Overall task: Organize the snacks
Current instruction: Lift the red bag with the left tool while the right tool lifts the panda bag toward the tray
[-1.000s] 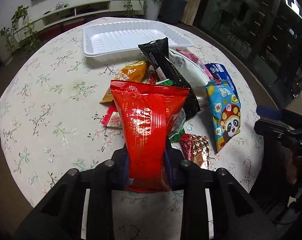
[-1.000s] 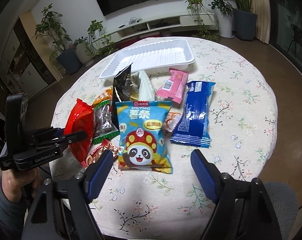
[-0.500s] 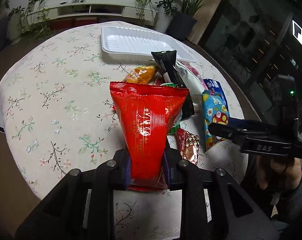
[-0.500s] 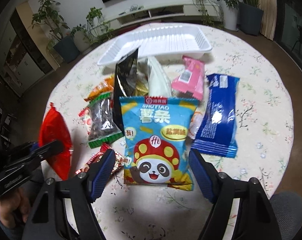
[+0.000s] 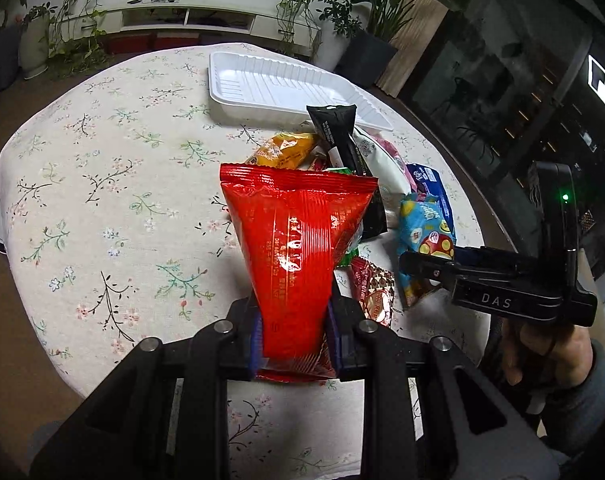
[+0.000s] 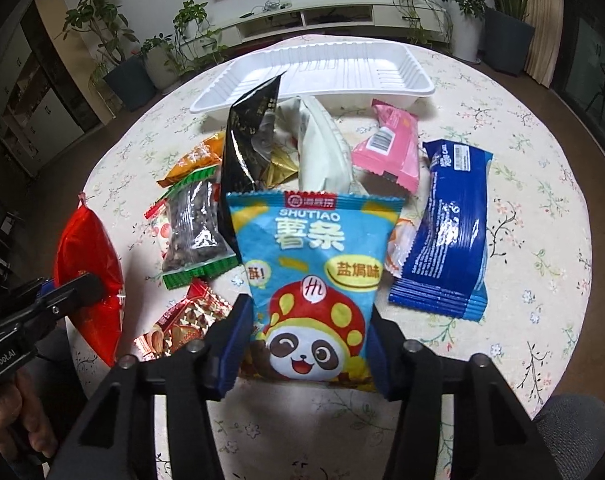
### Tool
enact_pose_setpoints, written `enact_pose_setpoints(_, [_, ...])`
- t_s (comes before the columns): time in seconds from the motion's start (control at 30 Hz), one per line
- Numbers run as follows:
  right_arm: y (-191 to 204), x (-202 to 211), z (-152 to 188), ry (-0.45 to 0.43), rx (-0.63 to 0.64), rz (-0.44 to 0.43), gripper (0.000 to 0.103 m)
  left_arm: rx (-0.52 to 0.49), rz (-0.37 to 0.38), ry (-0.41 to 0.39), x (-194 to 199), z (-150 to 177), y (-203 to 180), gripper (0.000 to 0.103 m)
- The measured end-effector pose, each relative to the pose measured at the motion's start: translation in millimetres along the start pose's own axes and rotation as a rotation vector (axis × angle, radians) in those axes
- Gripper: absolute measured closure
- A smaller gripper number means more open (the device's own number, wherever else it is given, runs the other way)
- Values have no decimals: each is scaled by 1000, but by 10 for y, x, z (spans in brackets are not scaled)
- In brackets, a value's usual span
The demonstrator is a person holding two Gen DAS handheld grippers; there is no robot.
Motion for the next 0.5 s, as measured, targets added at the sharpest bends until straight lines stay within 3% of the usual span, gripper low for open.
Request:
enact_pose_setpoints(0.13, [-37,37,25,-7,-14,-20,61,2,1,-1,-1,5,-18,80])
enact_pose_setpoints(0.5, [-64,330,86,-43,-34,-123,63,9,19,-16,67,-27,-53,80])
Point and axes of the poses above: each gripper's, at about its wrist camera, not at the fingertips, and x roughly against the way its jaws point, y to its left, z to its underside, the point moved 4 cm from there along -x, roughly the way its jaws point, and after that the axes turned 9 degrees about y, right-handed, at the moved point
